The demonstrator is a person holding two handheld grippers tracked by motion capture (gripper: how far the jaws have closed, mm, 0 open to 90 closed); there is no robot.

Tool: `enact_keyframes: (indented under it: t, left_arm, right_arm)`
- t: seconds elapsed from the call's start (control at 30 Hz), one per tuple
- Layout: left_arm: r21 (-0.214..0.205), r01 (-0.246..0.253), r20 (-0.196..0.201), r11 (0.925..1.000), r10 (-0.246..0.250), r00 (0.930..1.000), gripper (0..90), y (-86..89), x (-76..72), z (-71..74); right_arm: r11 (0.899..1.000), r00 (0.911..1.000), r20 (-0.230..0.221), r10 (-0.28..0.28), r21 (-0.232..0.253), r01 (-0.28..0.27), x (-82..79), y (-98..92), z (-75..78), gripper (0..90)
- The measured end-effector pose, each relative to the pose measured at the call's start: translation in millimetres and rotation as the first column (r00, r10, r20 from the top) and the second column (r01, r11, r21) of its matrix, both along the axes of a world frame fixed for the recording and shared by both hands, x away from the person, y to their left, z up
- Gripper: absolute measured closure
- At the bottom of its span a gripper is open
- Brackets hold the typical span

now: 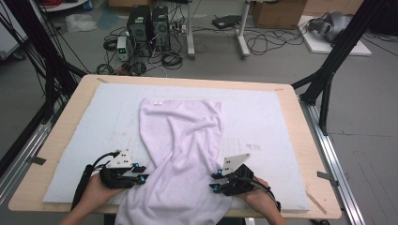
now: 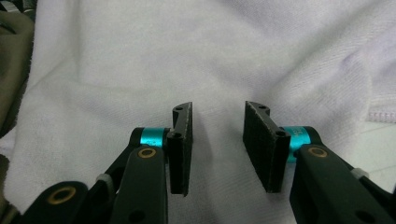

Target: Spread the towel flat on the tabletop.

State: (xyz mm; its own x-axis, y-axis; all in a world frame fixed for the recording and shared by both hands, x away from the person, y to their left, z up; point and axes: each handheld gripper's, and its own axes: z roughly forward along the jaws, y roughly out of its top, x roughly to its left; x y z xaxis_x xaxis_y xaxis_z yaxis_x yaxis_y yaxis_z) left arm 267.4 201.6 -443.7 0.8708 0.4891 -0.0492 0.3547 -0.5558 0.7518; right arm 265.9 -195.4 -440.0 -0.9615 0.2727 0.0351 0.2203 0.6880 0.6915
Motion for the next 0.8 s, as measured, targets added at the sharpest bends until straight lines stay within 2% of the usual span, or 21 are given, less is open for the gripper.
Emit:
enact_keyframes:
  t: [0.13, 0.3, 0.4, 0.57, 0.67, 0.7, 0.73, 0.8]
  left_arm:
    - [-0.008, 0.006, -0.024, 0.9999, -0.007, 0.9997, 84.6, 1.6, 4.0, 0.3]
    - [0.002, -0.017, -0.002, 0.9999, 0.017, 0.9999, 87.1, 7.4, -3.0, 5.0]
    - [-0.012, -0.051, 0.03, 0.9986, 0.051, 0.9982, 87.2, 24.0, -13.8, 14.1]
    - [-0.044, -0.116, 0.069, 0.9923, 0.119, 0.9905, 87.1, 58.4, -37.8, 28.7]
    - [-0.046, -0.124, 0.07, 0.9912, 0.127, 0.9894, 85.3, 68.5, -44.2, 30.3]
    - [-0.052, -0.134, 0.067, 0.9896, 0.137, 0.9883, 81.3, 68.1, -43.3, 29.2]
    - [-0.05, -0.141, 0.064, 0.9888, 0.144, 0.9875, 73.5, 66.9, -40.9, 28.4]
    - [-0.049, -0.145, 0.056, 0.9882, 0.148, 0.9874, 65.6, 62.4, -34.1, 26.4]
  right_arm:
    - [1.0, 1.0, -0.006, 0.001, 0.004, -0.001, 1.0, 0.0, -0.5, 62.6]
    - [1.0, 1.0, 0.001, -0.003, 0.01, 0.003, -1.0, -0.6, -1.3, 62.5]
    - [1.0, 1.0, 0.005, -0.004, 0.011, 0.004, -1.1, -0.7, -1.4, 62.5]
    - [1.0, 1.0, 0.003, 0.0, 0.013, 0.0, -1.6, -0.3, -0.3, 61.8]
    - [0.999, 0.9997, 0.026, 0.003, 0.038, -0.004, -4.2, -0.7, 6.2, 61.8]
    - [0.999, 0.9993, 0.038, -0.002, 0.045, 0.001, -3.9, -1.4, 8.3, 61.8]
    - [0.999, 0.9987, 0.048, -0.014, 0.053, 0.011, -3.0, -3.5, 11.9, 61.8]
    - [0.998, 0.9976, 0.058, -0.037, 0.061, 0.034, -0.4, -7.3, 15.0, 61.5]
